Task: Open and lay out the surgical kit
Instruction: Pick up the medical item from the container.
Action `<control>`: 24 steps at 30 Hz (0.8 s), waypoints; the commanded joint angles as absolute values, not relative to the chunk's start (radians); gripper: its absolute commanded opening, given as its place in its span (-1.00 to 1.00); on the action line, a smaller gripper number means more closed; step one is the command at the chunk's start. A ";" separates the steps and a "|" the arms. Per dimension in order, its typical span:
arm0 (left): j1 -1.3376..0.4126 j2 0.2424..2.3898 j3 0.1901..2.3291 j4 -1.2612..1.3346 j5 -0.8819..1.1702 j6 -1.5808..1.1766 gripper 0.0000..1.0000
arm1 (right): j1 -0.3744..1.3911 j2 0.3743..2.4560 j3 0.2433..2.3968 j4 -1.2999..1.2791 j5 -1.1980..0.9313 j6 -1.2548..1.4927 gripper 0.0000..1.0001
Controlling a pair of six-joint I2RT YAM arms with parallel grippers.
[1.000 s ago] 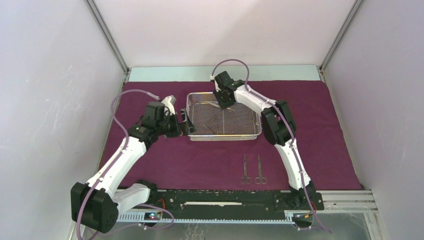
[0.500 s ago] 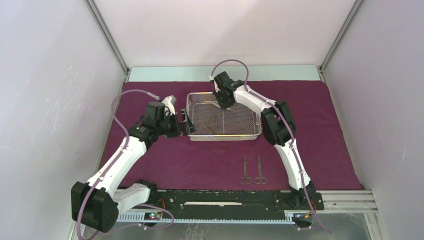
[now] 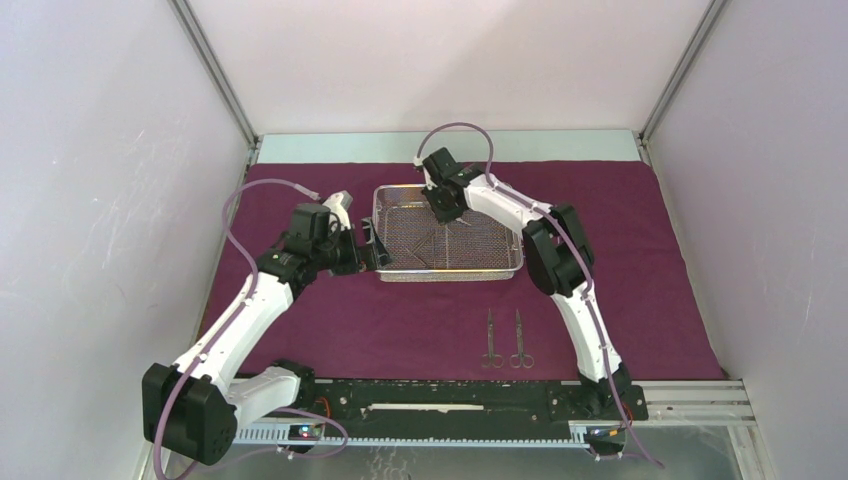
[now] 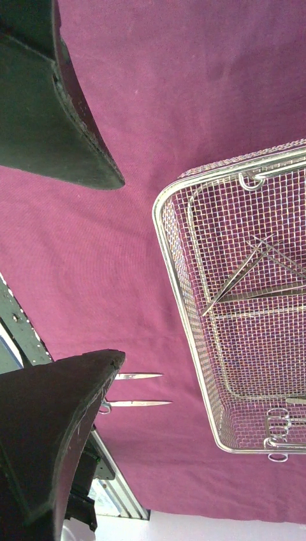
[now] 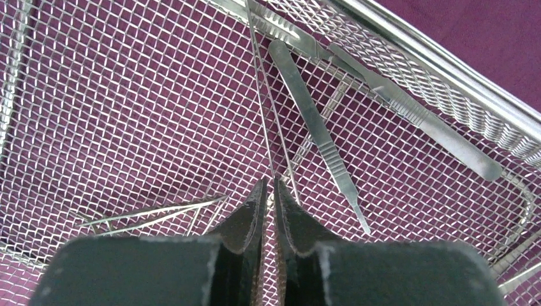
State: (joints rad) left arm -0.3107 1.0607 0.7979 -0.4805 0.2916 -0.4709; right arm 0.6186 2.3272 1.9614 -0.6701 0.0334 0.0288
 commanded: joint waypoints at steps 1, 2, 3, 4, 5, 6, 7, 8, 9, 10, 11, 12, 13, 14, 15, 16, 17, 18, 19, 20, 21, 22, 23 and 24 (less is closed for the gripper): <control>-0.304 1.048 0.789 -0.466 0.289 -0.469 0.99 | 0.626 2.225 1.956 -0.667 0.068 0.050 -0.67; -0.304 1.046 0.788 -0.466 0.289 -0.468 1.00 | 0.625 2.221 1.957 -0.666 0.074 0.052 -0.57; -0.304 1.046 0.789 -0.466 0.290 -0.469 0.99 | 0.624 2.218 1.958 -0.664 0.080 0.053 -0.52; -0.304 1.045 0.788 -0.465 0.290 -0.469 1.00 | 0.623 2.216 1.959 -0.661 0.085 0.056 -0.44; -0.305 1.045 0.788 -0.465 0.290 -0.469 1.00 | 0.622 2.218 1.961 -0.658 0.086 0.055 -0.38; -0.304 1.045 0.788 -0.466 0.290 -0.469 1.00 | 0.620 2.224 1.966 -0.655 0.085 0.055 -0.33; -0.305 1.043 0.788 -0.466 0.290 -0.468 0.99 | 0.618 2.230 1.974 -0.654 0.082 0.055 -0.30; -0.304 1.043 0.787 -0.465 0.290 -0.469 1.00 | 0.616 2.243 1.986 -0.657 0.077 0.055 -0.29; -0.304 1.043 0.787 -0.466 0.291 -0.469 0.99 | 0.615 2.256 2.000 -0.661 0.072 0.055 -0.29; -0.304 1.041 0.787 -0.465 0.290 -0.468 1.00 | 0.614 2.270 2.015 -0.664 0.066 0.056 -0.29; -0.304 1.041 0.788 -0.465 0.291 -0.469 1.00 | 0.614 2.283 2.032 -0.667 0.063 0.055 -0.29; -0.304 1.041 0.787 -0.465 0.290 -0.469 1.00 | 0.614 2.298 2.048 -0.669 0.057 0.052 -0.29; -0.304 1.041 0.787 -0.466 0.288 -0.469 1.00 | 0.615 2.309 2.063 -0.671 0.052 0.051 -0.29; -0.304 1.040 0.787 -0.466 0.289 -0.469 0.99 | 0.615 2.322 2.078 -0.672 0.050 0.050 -0.29; -0.304 1.040 0.787 -0.466 0.287 -0.468 1.00 | 0.616 2.334 2.093 -0.673 0.050 0.050 -0.29; -0.304 1.040 0.786 -0.467 0.286 -0.469 1.00 | 0.617 2.345 2.111 -0.676 0.049 0.050 -0.29; -0.304 1.039 0.785 -0.468 0.285 -0.467 1.00 | 0.615 2.356 2.119 -0.680 0.045 0.049 -0.29; -0.304 1.038 0.786 -0.469 0.285 -0.467 1.00 | 0.615 2.368 2.135 -0.686 0.039 0.050 -0.29; -0.304 1.038 0.786 -0.469 0.284 -0.468 1.00 | 0.615 2.378 2.146 -0.688 0.038 0.051 -0.28; -0.304 1.038 0.786 -0.469 0.284 -0.467 0.99 | 0.616 2.386 2.153 -0.691 0.036 0.052 -0.28; -0.304 1.039 0.786 -0.471 0.284 -0.466 0.99 | 0.617 2.393 2.157 -0.694 0.036 0.053 -0.28; -0.304 1.039 0.785 -0.470 0.285 -0.466 1.00 | 0.617 2.398 2.158 -0.693 0.032 0.054 -0.28; -0.304 1.039 0.785 -0.469 0.284 -0.467 1.00 | 0.618 2.401 2.157 -0.691 0.030 0.055 -0.28; -0.304 1.039 0.785 -0.470 0.284 -0.466 1.00 | 0.618 2.406 2.157 -0.690 0.028 0.056 -0.28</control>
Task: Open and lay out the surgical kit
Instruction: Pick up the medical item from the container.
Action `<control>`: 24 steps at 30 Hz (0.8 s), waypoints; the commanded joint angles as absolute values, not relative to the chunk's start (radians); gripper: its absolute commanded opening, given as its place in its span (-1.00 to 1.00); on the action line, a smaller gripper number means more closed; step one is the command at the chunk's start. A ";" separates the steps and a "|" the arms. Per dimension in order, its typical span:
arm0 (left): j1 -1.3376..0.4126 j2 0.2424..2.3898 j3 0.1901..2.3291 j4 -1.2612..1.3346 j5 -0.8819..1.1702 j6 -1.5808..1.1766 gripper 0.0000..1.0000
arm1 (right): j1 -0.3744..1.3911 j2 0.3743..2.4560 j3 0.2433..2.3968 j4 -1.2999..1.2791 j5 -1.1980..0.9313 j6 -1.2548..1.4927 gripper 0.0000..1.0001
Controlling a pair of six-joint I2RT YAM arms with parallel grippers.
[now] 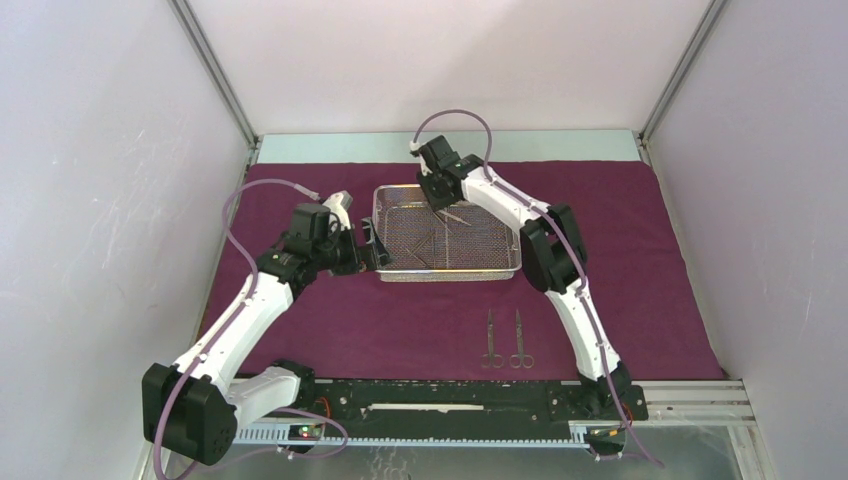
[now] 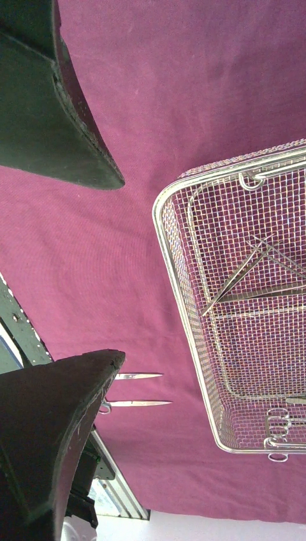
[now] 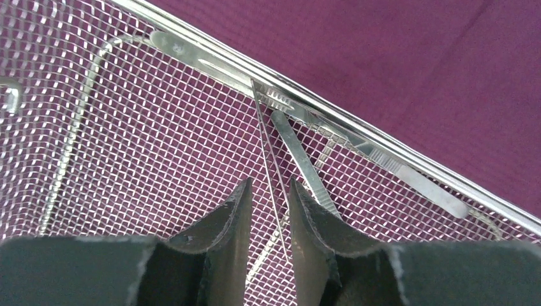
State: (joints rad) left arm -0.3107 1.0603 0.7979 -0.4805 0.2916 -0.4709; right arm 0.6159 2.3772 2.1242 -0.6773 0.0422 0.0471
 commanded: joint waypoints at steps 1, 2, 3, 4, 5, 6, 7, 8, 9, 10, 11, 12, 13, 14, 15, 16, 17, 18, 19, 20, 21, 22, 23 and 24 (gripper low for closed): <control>-0.304 1.040 0.785 -0.471 0.284 -0.465 0.99 | 0.618 2.410 2.157 -0.690 0.028 0.057 -0.28; -0.304 1.040 0.786 -0.470 0.284 -0.465 1.00 | 0.618 2.415 2.157 -0.690 0.028 0.057 -0.28; -0.304 1.040 0.785 -0.470 0.284 -0.465 1.00 | 0.618 2.419 2.157 -0.689 0.028 0.056 -0.28; -0.304 1.040 0.785 -0.469 0.285 -0.466 1.00 | 0.618 2.423 2.158 -0.689 0.028 0.055 -0.28; -0.304 1.040 0.785 -0.469 0.284 -0.466 1.00 | 0.619 2.425 2.157 -0.689 0.029 0.055 -0.28; -0.304 1.040 0.785 -0.469 0.284 -0.466 1.00 | 0.620 2.428 2.157 -0.689 0.029 0.055 -0.28; -0.304 1.040 0.785 -0.470 0.284 -0.466 1.00 | 0.620 2.428 2.157 -0.689 0.031 0.054 -0.28; -0.304 1.040 0.785 -0.470 0.284 -0.466 1.00 | 0.620 2.430 2.157 -0.690 0.031 0.054 -0.28; -0.304 1.040 0.785 -0.470 0.284 -0.466 1.00 | 0.620 2.431 2.157 -0.690 0.032 0.054 -0.28; -0.304 1.041 0.786 -0.470 0.284 -0.466 1.00 | 0.620 2.431 2.157 -0.690 0.032 0.054 -0.28; -0.304 1.041 0.786 -0.469 0.284 -0.467 1.00 | 0.620 2.433 2.156 -0.690 0.034 0.053 -0.28; -0.305 1.041 0.786 -0.469 0.285 -0.466 1.00 | 0.621 2.434 2.157 -0.690 0.034 0.054 -0.28; -0.304 1.041 0.787 -0.470 0.285 -0.467 1.00 | 0.621 2.436 2.157 -0.690 0.033 0.053 -0.28; -0.304 1.042 0.787 -0.469 0.285 -0.466 1.00 | 0.621 2.439 2.157 -0.690 0.032 0.053 -0.28; -0.304 1.040 0.786 -0.470 0.284 -0.466 1.00 | 0.621 2.441 2.157 -0.690 0.033 0.053 -0.28; -0.304 1.040 0.785 -0.470 0.284 -0.466 1.00 | 0.621 2.444 2.157 -0.690 0.032 0.054 -0.28; -0.304 1.040 0.785 -0.470 0.284 -0.467 1.00 | 0.622 2.445 2.157 -0.689 0.031 0.054 -0.29; -0.304 1.040 0.785 -0.469 0.285 -0.466 1.00 | 0.623 2.449 2.157 -0.690 0.030 0.054 -0.29; -0.304 1.040 0.785 -0.471 0.285 -0.467 0.99 | 0.623 2.450 2.157 -0.690 0.030 0.055 -0.29; -0.304 1.040 0.785 -0.470 0.285 -0.466 1.00 | 0.624 2.451 2.157 -0.690 0.029 0.055 -0.29; -0.304 1.040 0.785 -0.470 0.285 -0.467 1.00 | 0.625 2.452 2.158 -0.691 0.029 0.055 -0.30; -0.304 1.041 0.785 -0.469 0.285 -0.466 1.00 | 0.627 2.452 2.157 -0.690 0.029 0.055 -0.31; -0.304 1.041 0.785 -0.470 0.285 -0.467 1.00 | 0.629 2.453 2.156 -0.692 0.030 0.055 -0.32; -0.304 1.043 0.787 -0.470 0.284 -0.467 1.00 | 0.630 2.453 2.155 -0.690 0.032 0.055 -0.34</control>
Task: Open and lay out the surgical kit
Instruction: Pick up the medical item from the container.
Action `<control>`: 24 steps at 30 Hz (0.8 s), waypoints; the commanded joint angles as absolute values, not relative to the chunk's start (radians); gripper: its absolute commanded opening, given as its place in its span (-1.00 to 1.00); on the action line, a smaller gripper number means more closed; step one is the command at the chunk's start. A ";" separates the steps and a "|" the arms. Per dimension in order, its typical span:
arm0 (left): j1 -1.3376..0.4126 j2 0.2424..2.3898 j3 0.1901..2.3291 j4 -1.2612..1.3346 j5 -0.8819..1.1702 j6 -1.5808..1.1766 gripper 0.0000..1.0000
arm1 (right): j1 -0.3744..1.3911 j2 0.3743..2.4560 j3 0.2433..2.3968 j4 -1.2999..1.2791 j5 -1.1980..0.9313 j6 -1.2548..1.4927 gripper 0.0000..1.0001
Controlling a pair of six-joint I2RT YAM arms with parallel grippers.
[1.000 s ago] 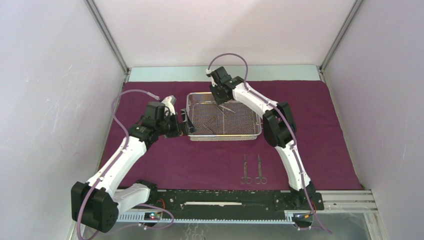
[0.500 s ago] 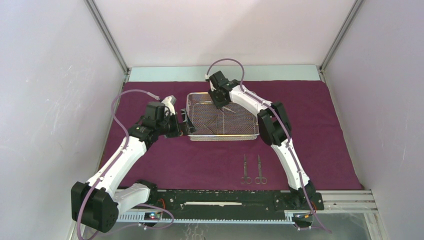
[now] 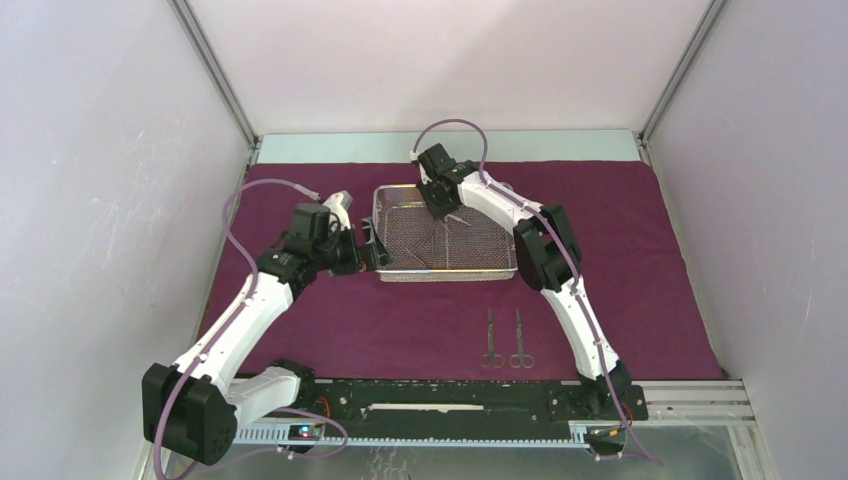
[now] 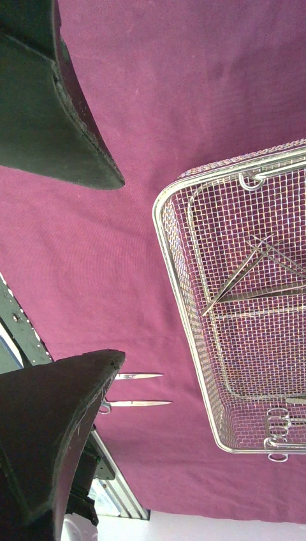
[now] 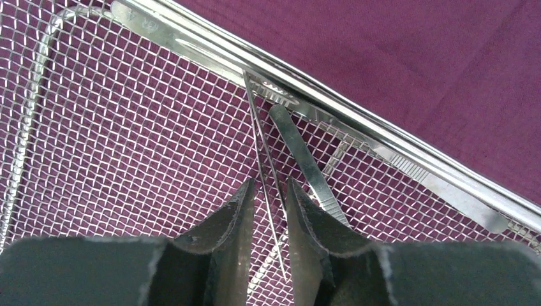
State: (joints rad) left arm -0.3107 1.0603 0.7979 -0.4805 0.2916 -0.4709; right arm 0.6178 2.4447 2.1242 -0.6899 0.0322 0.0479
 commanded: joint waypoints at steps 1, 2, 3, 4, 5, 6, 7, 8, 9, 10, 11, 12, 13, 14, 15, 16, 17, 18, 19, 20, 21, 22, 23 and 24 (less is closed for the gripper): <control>-0.305 1.043 0.787 -0.470 0.286 -0.466 1.00 | 0.631 2.452 2.155 -0.691 0.032 0.055 -0.36; -0.304 1.044 0.787 -0.469 0.284 -0.467 1.00 | 0.632 2.453 2.155 -0.692 0.033 0.055 -0.40; -0.304 1.043 0.787 -0.469 0.285 -0.467 1.00 | 0.633 2.453 2.155 -0.692 0.035 0.055 -0.44; -0.304 1.044 0.786 -0.470 0.285 -0.467 1.00 | 0.634 2.451 2.155 -0.693 0.038 0.056 -0.48; -0.304 1.043 0.787 -0.469 0.284 -0.467 1.00 | 0.635 2.448 2.155 -0.694 0.039 0.057 -0.52; -0.304 1.044 0.787 -0.470 0.285 -0.468 1.00 | 0.635 2.444 2.155 -0.696 0.041 0.058 -0.55; -0.304 1.045 0.787 -0.469 0.284 -0.467 1.00 | 0.636 2.438 2.154 -0.696 0.042 0.058 -0.58; -0.304 1.046 0.787 -0.469 0.284 -0.468 1.00 | 0.637 2.431 2.152 -0.696 0.045 0.058 -0.61; -0.304 1.047 0.788 -0.469 0.285 -0.468 1.00 | 0.637 2.423 2.152 -0.697 0.046 0.060 -0.64; -0.304 1.048 0.788 -0.470 0.285 -0.469 1.00 | 0.637 2.417 2.151 -0.698 0.045 0.060 -0.66; -0.304 1.049 0.790 -0.469 0.285 -0.469 1.00 | 0.637 2.408 2.151 -0.698 0.047 0.061 -0.68; -0.304 1.049 0.792 -0.468 0.285 -0.471 1.00 | 0.637 2.400 2.151 -0.699 0.047 0.060 -0.70; -0.304 1.049 0.794 -0.468 0.284 -0.470 1.00 | 0.637 2.392 2.151 -0.701 0.046 0.062 -0.72; -0.304 1.049 0.796 -0.469 0.282 -0.470 1.00 | 0.637 2.381 2.150 -0.703 0.047 0.063 -0.73; -0.304 1.049 0.797 -0.467 0.279 -0.471 1.00 | 0.636 2.375 2.149 -0.703 0.047 0.063 -0.75; -0.304 1.049 0.800 -0.467 0.278 -0.473 1.00 | 0.635 2.365 2.146 -0.704 0.046 0.063 -0.77; -0.304 1.049 0.801 -0.466 0.278 -0.476 1.00 | 0.635 2.355 2.140 -0.704 0.047 0.064 -0.77; -0.304 1.051 0.803 -0.465 0.283 -0.478 1.00 | 0.634 2.345 2.134 -0.700 0.044 0.065 -0.78; -0.304 1.052 0.805 -0.462 0.289 -0.482 1.00 | 0.632 2.338 2.129 -0.698 0.041 0.066 -0.79; -0.304 1.055 0.807 -0.462 0.295 -0.485 1.00 | 0.631 2.332 2.126 -0.698 0.041 0.067 -0.80; -0.304 1.057 0.810 -0.462 0.302 -0.489 1.00 | 0.631 2.325 2.121 -0.697 0.040 0.067 -0.81; -0.304 1.058 0.813 -0.461 0.306 -0.493 1.00 | 0.630 2.318 2.117 -0.697 0.039 0.068 -0.82; -0.304 1.058 0.817 -0.461 0.309 -0.497 1.00 | 0.629 2.312 2.111 -0.694 0.040 0.069 -0.82; -0.304 1.059 0.820 -0.458 0.312 -0.502 1.00 | 0.629 2.304 2.105 -0.691 0.039 0.070 -0.82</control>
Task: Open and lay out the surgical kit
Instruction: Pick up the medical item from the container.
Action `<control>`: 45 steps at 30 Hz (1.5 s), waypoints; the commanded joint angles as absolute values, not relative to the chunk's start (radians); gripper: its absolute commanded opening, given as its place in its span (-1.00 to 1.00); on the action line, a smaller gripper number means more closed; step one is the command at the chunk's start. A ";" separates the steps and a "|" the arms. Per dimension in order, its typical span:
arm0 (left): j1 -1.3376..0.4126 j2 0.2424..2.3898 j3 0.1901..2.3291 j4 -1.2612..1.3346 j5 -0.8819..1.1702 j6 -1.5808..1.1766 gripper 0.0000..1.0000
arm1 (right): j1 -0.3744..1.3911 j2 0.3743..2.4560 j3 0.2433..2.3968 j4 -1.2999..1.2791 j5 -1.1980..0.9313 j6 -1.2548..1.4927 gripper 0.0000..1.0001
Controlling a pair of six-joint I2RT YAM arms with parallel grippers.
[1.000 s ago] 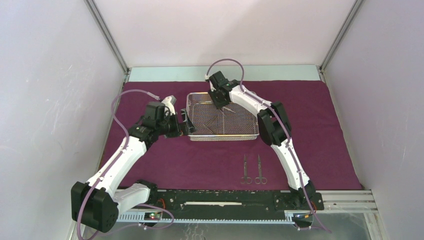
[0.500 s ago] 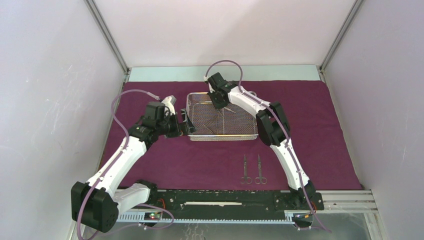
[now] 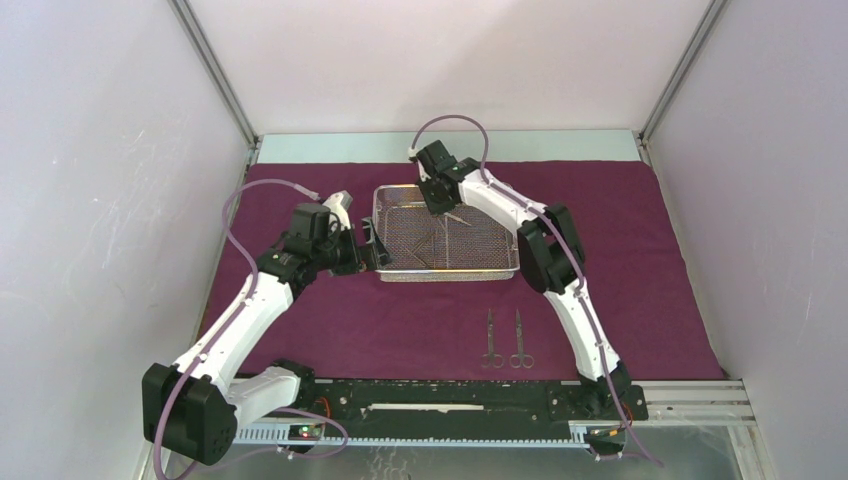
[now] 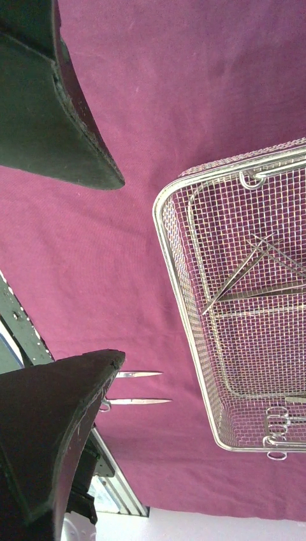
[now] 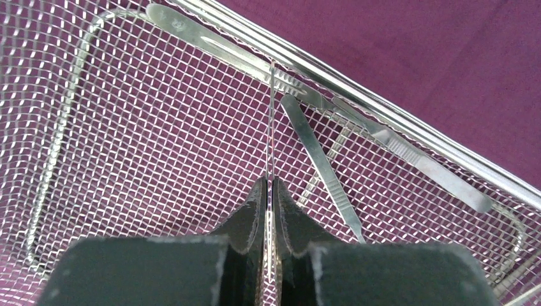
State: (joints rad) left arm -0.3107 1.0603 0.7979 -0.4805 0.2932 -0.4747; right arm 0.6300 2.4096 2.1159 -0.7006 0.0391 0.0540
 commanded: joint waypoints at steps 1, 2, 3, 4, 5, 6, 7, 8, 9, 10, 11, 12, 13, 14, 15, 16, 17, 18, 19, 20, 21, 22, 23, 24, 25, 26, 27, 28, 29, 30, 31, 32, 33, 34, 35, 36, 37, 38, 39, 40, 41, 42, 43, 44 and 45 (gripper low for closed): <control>-0.304 1.060 0.822 -0.456 0.316 -0.506 1.00 | 0.629 2.298 2.099 -0.690 0.038 0.071 -0.83; -0.304 1.060 0.826 -0.455 0.320 -0.512 1.00 | 0.629 2.293 2.097 -0.690 0.036 0.071 -0.83; -0.304 1.061 0.831 -0.453 0.322 -0.520 1.00 | 0.629 2.286 2.093 -0.690 0.034 0.071 -0.83; -0.304 1.061 0.834 -0.449 0.323 -0.528 1.00 | 0.629 2.280 2.088 -0.690 0.035 0.072 -0.84; -0.304 1.063 0.836 -0.442 0.328 -0.541 1.00 | 0.629 2.274 2.085 -0.691 0.033 0.074 -0.84; -0.304 1.064 0.840 -0.433 0.332 -0.554 1.00 | 0.629 2.266 2.082 -0.694 0.032 0.076 -0.84; -0.304 1.067 0.842 -0.424 0.335 -0.570 1.00 | 0.628 2.259 2.080 -0.698 0.028 0.079 -0.84; -0.304 1.070 0.847 -0.413 0.336 -0.587 1.00 | 0.627 2.250 2.076 -0.701 0.023 0.082 -0.85; -0.304 1.071 0.851 -0.398 0.336 -0.606 1.00 | 0.626 2.236 2.071 -0.705 0.017 0.087 -0.85; -0.304 1.073 0.855 -0.382 0.337 -0.626 1.00 | 0.626 2.224 2.063 -0.708 0.012 0.091 -0.86; -0.304 1.075 0.859 -0.362 0.338 -0.646 1.00 | 0.626 2.210 2.052 -0.710 0.011 0.096 -0.86; -0.304 1.079 0.862 -0.343 0.338 -0.666 1.00 | 0.625 2.194 2.041 -0.708 -0.019 0.102 -0.86; -0.302 1.083 0.866 -0.324 0.336 -0.685 1.00 | 0.623 2.177 2.029 -0.708 -0.037 0.111 -0.86; -0.302 1.088 0.871 -0.302 0.336 -0.703 1.00 | 0.622 2.161 2.017 -0.708 -0.049 0.118 -0.86; -0.301 1.096 0.878 -0.284 0.336 -0.720 1.00 | 0.619 2.146 2.006 -0.709 -0.081 0.126 -0.86; -0.300 1.106 0.886 -0.263 0.339 -0.735 1.00 | 0.618 2.129 1.994 -0.708 -0.106 0.134 -0.86; -0.298 1.117 0.893 -0.243 0.342 -0.749 0.99 | 0.615 2.112 1.983 -0.708 -0.132 0.141 -0.86; -0.295 1.128 0.902 -0.223 0.347 -0.762 0.98 | 0.611 2.097 1.971 -0.707 -0.161 0.151 -0.86; -0.293 1.146 0.910 -0.200 0.356 -0.777 0.97 | 0.607 2.079 1.957 -0.704 -0.188 0.162 -0.86; -0.292 1.159 0.917 -0.169 0.365 -0.788 0.95 | 0.601 2.062 1.942 -0.695 -0.226 0.180 -0.86; -0.291 1.167 0.926 -0.155 0.370 -0.798 0.94 | 0.594 2.044 1.926 -0.685 -0.270 0.191 -0.86; -0.288 1.184 0.930 -0.122 0.378 -0.809 0.92 | 0.586 2.027 1.910 -0.673 -0.315 0.215 -0.86; -0.285 1.194 0.933 -0.091 0.390 -0.821 0.88 | 0.579 2.014 1.891 -0.661 -0.366 0.234 -0.86; -0.281 1.203 0.936 -0.058 0.403 -0.830 0.84 | 0.572 2.002 1.878 -0.652 -0.408 0.246 -0.86; -0.277 1.213 0.939 -0.029 0.411 -0.841 0.80 | 0.568 1.992 1.868 -0.645 -0.442 0.259 -0.87; -0.274 1.221 0.942 -0.008 0.421 -0.851 0.73 | 0.564 1.977 1.855 -0.639 -0.466 0.270 -0.87; -0.271 1.232 0.943 0.036 0.435 -0.859 0.68 | 0.561 1.967 1.845 -0.630 -0.489 0.281 -0.87; -0.269 1.243 0.945 0.058 0.447 -0.866 0.62 | 0.557 1.958 1.836 -0.620 -0.520 0.295 -0.87; -0.266 1.253 0.950 0.073 0.454 -0.872 0.56 | 0.553 1.950 1.825 -0.607 -0.548 0.310 -0.87; -0.262 1.264 0.951 0.090 0.464 -0.882 0.52 | 0.550 1.942 1.815 -0.586 -0.588 0.326 -0.87; -0.255 1.278 0.947 0.124 0.480 -0.899 0.47 | 0.544 1.936 1.804 -0.573 -0.617 0.348 -0.87; -0.249 1.287 0.940 0.158 0.496 -0.915 0.41 | 0.542 1.932 1.799 -0.561 -0.644 0.363 -0.86; -0.242 1.295 0.934 0.192 0.510 -0.933 0.35 | 0.538 1.928 1.792 -0.547 -0.673 0.379 -0.87; -0.235 1.302 0.925 0.226 0.523 -0.951 0.31 | 0.535 1.926 1.786 -0.532 -0.699 0.392 -0.86; -0.229 1.308 0.918 0.259 0.540 -0.966 0.28 | 0.533 1.924 1.781 -0.521 -0.723 0.402 -0.87; -0.224 1.314 0.913 0.283 0.557 -0.979 0.26 | 0.531 1.924 1.781 -0.515 -0.746 0.411 -0.87; -0.220 1.318 0.909 0.299 0.563 -0.987 0.26 | 0.529 1.924 1.780 -0.509 -0.763 0.417 -0.87; -0.215 1.321 0.908 0.303 0.570 -0.991 0.25 | 0.529 1.922 1.778 -0.505 -0.777 0.423 -0.87; -0.210 1.325 0.906 0.307 0.572 -0.996 0.25 | 0.526 1.920 1.775 -0.502 -0.788 0.430 -0.87; -0.208 1.328 0.902 0.315 0.580 -1.004 0.24 | 0.525 1.917 1.772 -0.497 -0.797 0.434 -0.87; -0.206 1.330 0.897 0.323 0.584 -1.012 0.24 | 0.524 1.914 1.767 -0.491 -0.803 0.438 -0.87; -0.205 1.333 0.893 0.326 0.586 -1.019 0.24 | 0.523 1.910 1.761 -0.482 -0.812 0.443 -0.87; -0.203 1.335 0.889 0.324 0.585 -1.025 0.24 | 0.522 1.908 1.755 -0.471 -0.824 0.450 -0.87; -0.201 1.338 0.885 0.316 0.582 -1.026 0.24 | 0.522 1.906 1.750 -0.467 -0.828 0.455 -0.87; -0.198 1.339 0.883 0.307 0.579 -1.028 0.24 | 0.522 1.904 1.746 -0.466 -0.829 0.456 -0.87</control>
